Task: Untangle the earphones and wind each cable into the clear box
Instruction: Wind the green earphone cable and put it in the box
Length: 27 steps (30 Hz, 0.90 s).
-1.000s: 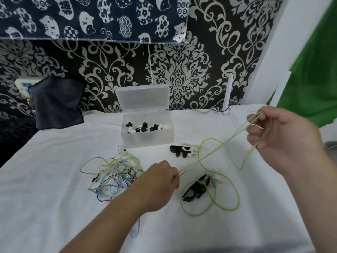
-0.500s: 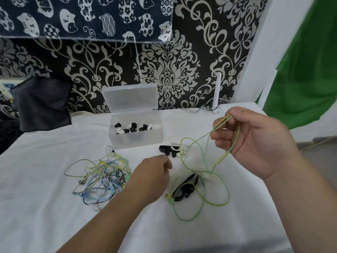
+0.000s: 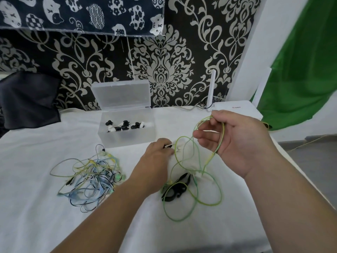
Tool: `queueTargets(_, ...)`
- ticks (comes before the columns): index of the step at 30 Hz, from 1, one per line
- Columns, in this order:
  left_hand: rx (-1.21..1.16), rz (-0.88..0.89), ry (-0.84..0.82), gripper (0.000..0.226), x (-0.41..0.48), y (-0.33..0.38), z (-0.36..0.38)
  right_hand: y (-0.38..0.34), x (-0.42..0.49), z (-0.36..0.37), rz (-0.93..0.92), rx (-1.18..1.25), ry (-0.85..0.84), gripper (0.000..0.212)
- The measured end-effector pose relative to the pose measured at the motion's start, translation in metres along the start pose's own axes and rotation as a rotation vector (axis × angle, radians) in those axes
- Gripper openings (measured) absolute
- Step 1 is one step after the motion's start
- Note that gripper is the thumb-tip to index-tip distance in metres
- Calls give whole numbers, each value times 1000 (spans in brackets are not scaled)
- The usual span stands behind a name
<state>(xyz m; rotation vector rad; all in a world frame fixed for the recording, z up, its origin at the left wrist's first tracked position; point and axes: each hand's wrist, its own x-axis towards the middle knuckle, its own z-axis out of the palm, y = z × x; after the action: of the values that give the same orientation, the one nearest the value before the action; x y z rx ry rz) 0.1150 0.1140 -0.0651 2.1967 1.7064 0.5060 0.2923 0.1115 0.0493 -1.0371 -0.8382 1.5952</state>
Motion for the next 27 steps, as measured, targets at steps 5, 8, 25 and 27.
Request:
queueTargets(5,7,-52,59,37,-10,4,-14,-1,1,3,-17,-37,3,26)
queueTargets(8,-27,-126,190,29,-21,-1,-33,-1,0,7,-42,-82,-7,26)
queueTargets(25,-1245,-404,570,15,-64,-47,-116,17,-6,58,-144,-532,-204,18)
queueTargets(27,-1269,-344,479,17,-65,-45,-120,20,-5,64,-217,-668,-227,13)
